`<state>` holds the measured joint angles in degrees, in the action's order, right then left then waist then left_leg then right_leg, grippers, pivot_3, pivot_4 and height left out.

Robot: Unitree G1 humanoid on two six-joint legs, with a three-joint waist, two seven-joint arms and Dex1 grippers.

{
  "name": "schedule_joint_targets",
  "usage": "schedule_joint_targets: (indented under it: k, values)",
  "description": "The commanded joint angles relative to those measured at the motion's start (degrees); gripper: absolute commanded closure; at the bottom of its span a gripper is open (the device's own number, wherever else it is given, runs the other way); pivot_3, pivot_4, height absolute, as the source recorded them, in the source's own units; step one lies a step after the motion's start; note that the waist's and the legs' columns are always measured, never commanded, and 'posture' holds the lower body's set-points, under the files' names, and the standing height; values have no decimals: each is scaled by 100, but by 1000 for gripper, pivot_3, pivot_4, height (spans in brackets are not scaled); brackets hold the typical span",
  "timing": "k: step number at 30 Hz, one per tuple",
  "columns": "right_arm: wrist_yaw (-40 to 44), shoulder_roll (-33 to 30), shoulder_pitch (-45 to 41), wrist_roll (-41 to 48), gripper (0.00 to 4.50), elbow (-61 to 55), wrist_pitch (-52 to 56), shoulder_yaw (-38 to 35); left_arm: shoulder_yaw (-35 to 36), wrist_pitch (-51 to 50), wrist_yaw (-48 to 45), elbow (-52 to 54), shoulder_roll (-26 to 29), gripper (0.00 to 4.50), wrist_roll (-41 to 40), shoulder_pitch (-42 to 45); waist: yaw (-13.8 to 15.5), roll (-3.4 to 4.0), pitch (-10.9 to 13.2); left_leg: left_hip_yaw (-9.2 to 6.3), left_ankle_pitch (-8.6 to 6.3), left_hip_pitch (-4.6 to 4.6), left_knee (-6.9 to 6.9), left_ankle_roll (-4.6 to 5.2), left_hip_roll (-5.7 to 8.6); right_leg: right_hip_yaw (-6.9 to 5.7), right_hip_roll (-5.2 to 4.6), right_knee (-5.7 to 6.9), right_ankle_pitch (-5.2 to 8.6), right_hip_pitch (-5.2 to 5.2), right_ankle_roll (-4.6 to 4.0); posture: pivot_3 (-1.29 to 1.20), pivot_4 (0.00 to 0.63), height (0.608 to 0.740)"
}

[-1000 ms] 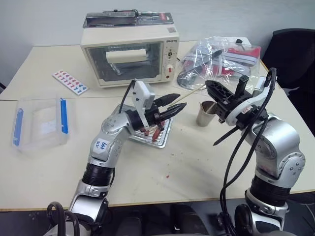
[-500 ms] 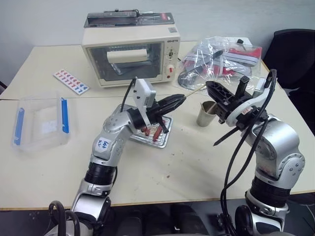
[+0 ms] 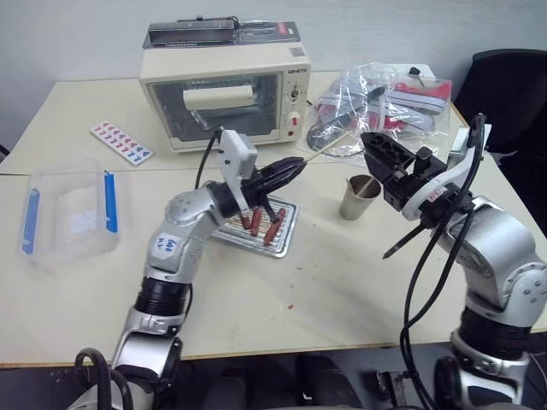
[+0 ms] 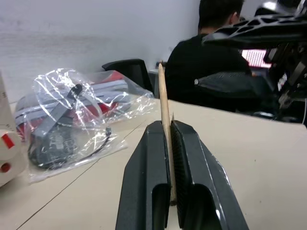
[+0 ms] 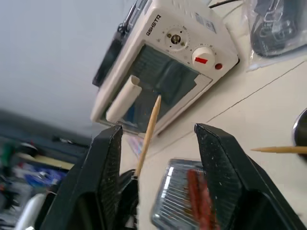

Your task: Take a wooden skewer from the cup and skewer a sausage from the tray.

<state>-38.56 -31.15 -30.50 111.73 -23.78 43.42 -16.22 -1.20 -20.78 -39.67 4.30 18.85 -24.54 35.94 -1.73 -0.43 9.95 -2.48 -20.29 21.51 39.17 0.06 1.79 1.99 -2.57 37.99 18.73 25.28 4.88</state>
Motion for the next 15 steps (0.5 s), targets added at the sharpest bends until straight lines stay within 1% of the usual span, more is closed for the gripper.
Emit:
schedule_joint_targets:
  k: [1, 2, 4, 6, 8, 11, 15]
  values:
    - [803, -845, -535, -364, 2132, -17, 710, 437, 557, -284, -210, 551, 664, 4500, -249, -262, -10, 0, 0, 1, 0, 0, -4, 0, -1, 1, 1, 0, 0, 2, 0, 0, 150, 740]
    - [1030, -1051, -716, -607, 2132, -9, 959, 710, 823, -478, -296, 682, 993, 4500, -388, -413, -17, 0, 0, 0, 0, 0, -5, 0, -7, 0, 4, -7, 0, 5, -1, 0, 150, 740]
    - [1349, -1276, -898, -944, 2132, 9, 1241, 1086, 1158, -731, -401, 856, 1430, 4500, -595, -622, -16, 0, 0, 0, 0, -1, -7, -1, -11, 3, 8, -15, 1, 9, -3, 0, 150, 740]
    - [1596, -1383, -956, -1414, 2132, -27, 1586, 1588, 1536, -900, -558, 967, 1897, 4500, -724, -912, 17, -2, 0, -9, 0, 1, -5, -1, -15, -5, 9, -20, 2, 7, -4, 0, 150, 740]
    - [1842, -1403, -943, -1803, 2132, -52, 1825, 1938, 1808, -1013, -640, 1041, 2202, 4500, -799, -1140, 26, -3, 0, -7, -1, 4, -3, -1, -13, -3, 3, -22, 2, 6, -4, 0, 150, 740]
    - [2124, -1030, -909, -2494, 2132, 51, 2011, 2575, 2248, -1092, -712, 1076, 2613, 4500, -851, -1491, 61, -7, -1, -10, -3, 11, 2, 3, -3, -7, -9, -27, 2, 8, -4, 0, 150, 740]
    - [2381, -484, -827, -3390, 2132, 380, 2048, 3051, 2417, -1142, -575, 1233, 2689, 4500, -890, -1688, 67, -10, -3, -11, -3, 11, 2, 3, -2, -9, -10, -25, 1, 7, -3, 0, 150, 740]
